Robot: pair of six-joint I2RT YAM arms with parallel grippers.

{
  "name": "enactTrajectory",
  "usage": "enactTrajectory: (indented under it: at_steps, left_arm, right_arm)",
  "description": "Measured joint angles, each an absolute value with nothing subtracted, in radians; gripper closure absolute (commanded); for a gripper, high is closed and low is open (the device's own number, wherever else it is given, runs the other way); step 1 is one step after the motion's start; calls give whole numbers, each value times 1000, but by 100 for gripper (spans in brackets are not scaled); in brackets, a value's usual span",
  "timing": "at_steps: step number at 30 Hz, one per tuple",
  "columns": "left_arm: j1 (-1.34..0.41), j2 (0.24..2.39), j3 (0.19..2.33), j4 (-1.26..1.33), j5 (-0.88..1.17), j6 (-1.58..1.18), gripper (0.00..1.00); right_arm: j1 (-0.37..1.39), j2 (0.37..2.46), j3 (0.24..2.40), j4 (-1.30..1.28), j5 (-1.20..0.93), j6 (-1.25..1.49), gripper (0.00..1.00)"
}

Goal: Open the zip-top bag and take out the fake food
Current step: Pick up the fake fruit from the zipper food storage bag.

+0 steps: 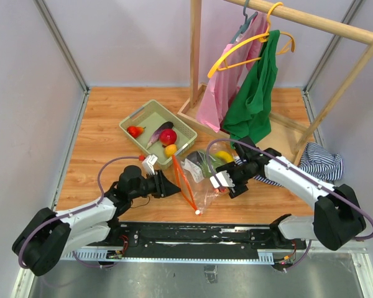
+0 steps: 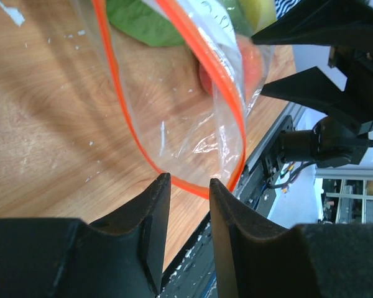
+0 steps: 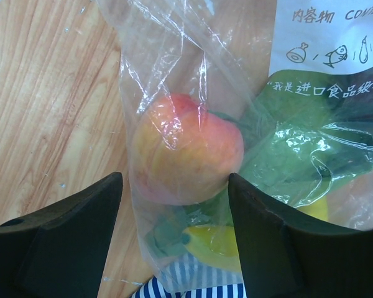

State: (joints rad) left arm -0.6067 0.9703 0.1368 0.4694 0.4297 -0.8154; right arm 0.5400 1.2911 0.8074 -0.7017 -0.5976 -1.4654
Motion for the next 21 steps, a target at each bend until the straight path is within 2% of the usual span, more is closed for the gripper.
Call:
enactTrajectory:
  at_steps: [21]
  left_arm:
    - [-685, 1216, 204, 614, 419, -817, 64]
  right_arm:
    - [540, 1320, 804, -658, -566, -1436, 41]
